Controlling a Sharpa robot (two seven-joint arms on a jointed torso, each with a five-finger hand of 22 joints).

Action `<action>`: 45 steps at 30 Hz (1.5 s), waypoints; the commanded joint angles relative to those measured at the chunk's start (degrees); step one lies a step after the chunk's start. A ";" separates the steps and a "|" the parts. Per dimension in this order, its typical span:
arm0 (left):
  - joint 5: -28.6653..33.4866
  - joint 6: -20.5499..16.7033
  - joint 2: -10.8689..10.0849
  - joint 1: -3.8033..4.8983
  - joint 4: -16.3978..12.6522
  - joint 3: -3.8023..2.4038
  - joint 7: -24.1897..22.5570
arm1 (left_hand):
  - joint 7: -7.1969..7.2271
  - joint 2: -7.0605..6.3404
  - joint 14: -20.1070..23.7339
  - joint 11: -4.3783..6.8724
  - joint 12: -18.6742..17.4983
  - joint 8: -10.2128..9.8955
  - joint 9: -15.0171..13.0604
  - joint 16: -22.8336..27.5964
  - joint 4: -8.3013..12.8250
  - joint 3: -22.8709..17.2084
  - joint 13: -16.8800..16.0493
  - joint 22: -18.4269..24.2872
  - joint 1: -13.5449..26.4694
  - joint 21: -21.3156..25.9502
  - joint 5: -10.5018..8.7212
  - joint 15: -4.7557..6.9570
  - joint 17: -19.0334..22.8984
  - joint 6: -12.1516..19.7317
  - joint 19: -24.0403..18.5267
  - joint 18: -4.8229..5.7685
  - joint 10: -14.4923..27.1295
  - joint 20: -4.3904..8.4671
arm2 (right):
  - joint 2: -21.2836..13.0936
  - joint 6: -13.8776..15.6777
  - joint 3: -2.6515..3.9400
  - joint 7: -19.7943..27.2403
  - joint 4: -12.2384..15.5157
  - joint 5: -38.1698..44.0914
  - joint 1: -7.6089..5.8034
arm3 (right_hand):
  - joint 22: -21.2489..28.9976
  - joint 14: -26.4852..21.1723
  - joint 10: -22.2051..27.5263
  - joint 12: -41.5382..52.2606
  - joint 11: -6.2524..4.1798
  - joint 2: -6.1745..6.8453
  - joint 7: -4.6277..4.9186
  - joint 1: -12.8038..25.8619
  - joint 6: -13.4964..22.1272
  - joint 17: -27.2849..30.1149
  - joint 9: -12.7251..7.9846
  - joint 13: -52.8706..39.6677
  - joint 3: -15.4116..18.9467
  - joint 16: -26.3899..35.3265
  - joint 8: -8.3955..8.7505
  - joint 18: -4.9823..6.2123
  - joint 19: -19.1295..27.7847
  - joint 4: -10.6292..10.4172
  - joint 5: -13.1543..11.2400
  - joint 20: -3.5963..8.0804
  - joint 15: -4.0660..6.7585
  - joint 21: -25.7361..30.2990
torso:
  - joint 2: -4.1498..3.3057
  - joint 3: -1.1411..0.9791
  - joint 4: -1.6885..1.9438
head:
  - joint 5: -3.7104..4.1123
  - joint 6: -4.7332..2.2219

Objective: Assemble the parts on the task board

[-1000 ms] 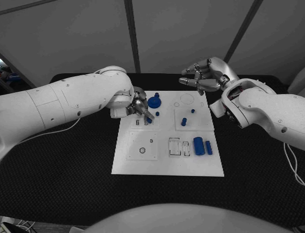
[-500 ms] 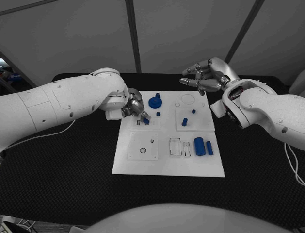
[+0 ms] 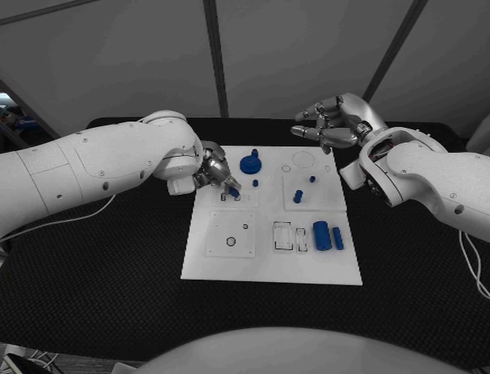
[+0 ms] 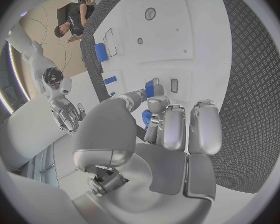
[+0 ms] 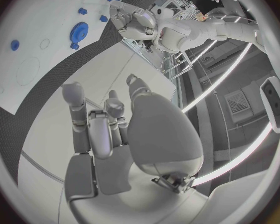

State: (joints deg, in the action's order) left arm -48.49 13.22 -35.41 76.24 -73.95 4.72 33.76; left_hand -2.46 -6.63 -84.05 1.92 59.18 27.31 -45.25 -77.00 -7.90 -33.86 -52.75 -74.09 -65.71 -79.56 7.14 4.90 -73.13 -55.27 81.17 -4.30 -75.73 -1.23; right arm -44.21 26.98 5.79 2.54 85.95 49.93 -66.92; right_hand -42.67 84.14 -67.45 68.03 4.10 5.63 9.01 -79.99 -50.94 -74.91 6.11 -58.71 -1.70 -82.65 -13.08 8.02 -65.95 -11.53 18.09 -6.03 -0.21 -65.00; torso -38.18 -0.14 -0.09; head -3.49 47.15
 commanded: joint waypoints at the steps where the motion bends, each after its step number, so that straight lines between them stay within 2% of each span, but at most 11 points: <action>1: -2.88 -4.64 -0.05 -0.21 -0.84 0.00 -0.21 | 0.16 -0.04 -2.03 0.05 -0.34 0.31 -0.19 0.14 9.11 -9.66 0.16 -0.05 0.62 -0.22 0.43 0.25 -0.09 0.09 0.34 0.57 -0.51 -0.11 | -0.03 -0.41 0.05 0.14 0.04 0.10 -0.09 | 0.06 2.34 0.43 -0.29 -0.01 -0.61 -0.03 -0.09 0.04 -2.09 -0.09 0.04 0.32 0.18 -0.29 0.63 0.40 0.02 0.20 0.05 0.42 0.13 | -0.09 0.01 -0.07 | 0.07 0.07; 6: -4.87 -7.83 -0.24 -0.90 -1.92 0.01 -0.12 | 0.24 -0.39 -2.04 0.13 -0.51 0.66 -0.63 0.13 9.57 -10.73 0.47 -0.26 1.19 -0.31 0.69 0.33 -0.12 0.07 0.45 0.60 -0.65 -0.03 | -0.10 -0.44 0.05 0.11 0.01 0.10 -0.09 | 0.06 2.34 0.43 -0.29 -0.01 -0.61 -0.03 -0.09 0.04 -2.09 -0.09 0.04 0.32 0.18 -0.29 0.63 0.40 0.02 0.20 0.05 0.42 0.13 | -0.04 -0.01 0.04 | -0.01 0.31; 14: -6.25 -10.37 -0.31 -2.02 -2.39 0.02 0.14 | 0.31 -0.61 -2.05 0.21 -0.80 0.93 -0.93 0.11 9.84 -11.45 0.93 -0.46 1.64 -0.41 0.77 0.40 -0.14 0.01 0.56 0.64 -0.74 0.03 | -0.08 -0.52 0.04 0.11 -0.01 0.23 -0.09 | 0.06 2.34 0.43 -0.29 -0.01 -0.61 -0.03 -0.09 0.04 -2.09 -0.09 0.04 0.32 0.18 -0.29 0.63 0.40 0.02 0.20 0.05 0.42 0.13 | -0.04 -0.01 -0.13 | -0.05 0.43; 31: -7.84 -6.15 -0.50 -2.44 -3.03 0.01 0.95 | 0.44 -1.09 -2.06 0.33 -1.79 1.39 -1.45 0.11 10.40 -12.66 2.30 -0.65 2.38 -0.47 1.14 0.49 -0.16 -0.07 0.66 0.67 -0.69 0.13 | -0.02 -0.79 0.04 0.07 -0.14 0.33 -0.08 | 0.06 2.34 0.43 -0.29 -0.01 -0.61 -0.03 -0.09 0.04 -2.09 -0.09 0.04 0.32 0.18 -0.29 0.63 0.40 0.02 0.20 0.05 0.42 0.13 | -0.07 0.02 -0.08 | -0.11 0.69; 45: -8.23 -5.62 -0.83 -2.50 -3.47 0.01 0.95 | 0.65 -1.75 -2.09 0.53 -1.87 2.09 -2.13 0.10 11.02 -13.90 2.66 -1.09 3.35 -0.65 2.58 0.63 -0.20 -0.40 0.87 0.74 -1.28 0.26 | 0.13 -0.93 0.04 0.09 -0.44 0.34 -0.08 | 0.29 2.34 0.49 -0.36 0.00 -0.66 -0.03 -0.04 0.07 -2.02 -0.11 0.15 0.37 0.24 -0.35 0.66 0.45 -0.02 0.23 0.06 0.42 0.30 | -0.09 0.03 -0.11 | -0.24 0.76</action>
State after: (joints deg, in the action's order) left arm -55.97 6.51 -36.18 73.81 -77.33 4.68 34.22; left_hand -2.22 -8.59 -83.85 2.45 57.63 29.43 -47.43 -77.00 -7.02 -37.40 -50.15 -74.91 -62.86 -80.00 9.50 5.10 -73.28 -55.52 81.80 -4.30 -76.43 -1.04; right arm -44.15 26.44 5.79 2.44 85.50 50.09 -66.91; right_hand -42.43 84.14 -67.45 68.03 4.10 5.63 9.01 -79.99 -50.94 -74.90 6.06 -58.64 -1.70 -82.65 -13.08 8.02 -65.95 -11.53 18.08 -6.03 -0.21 -65.00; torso -38.25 -0.11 -0.18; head -3.65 47.98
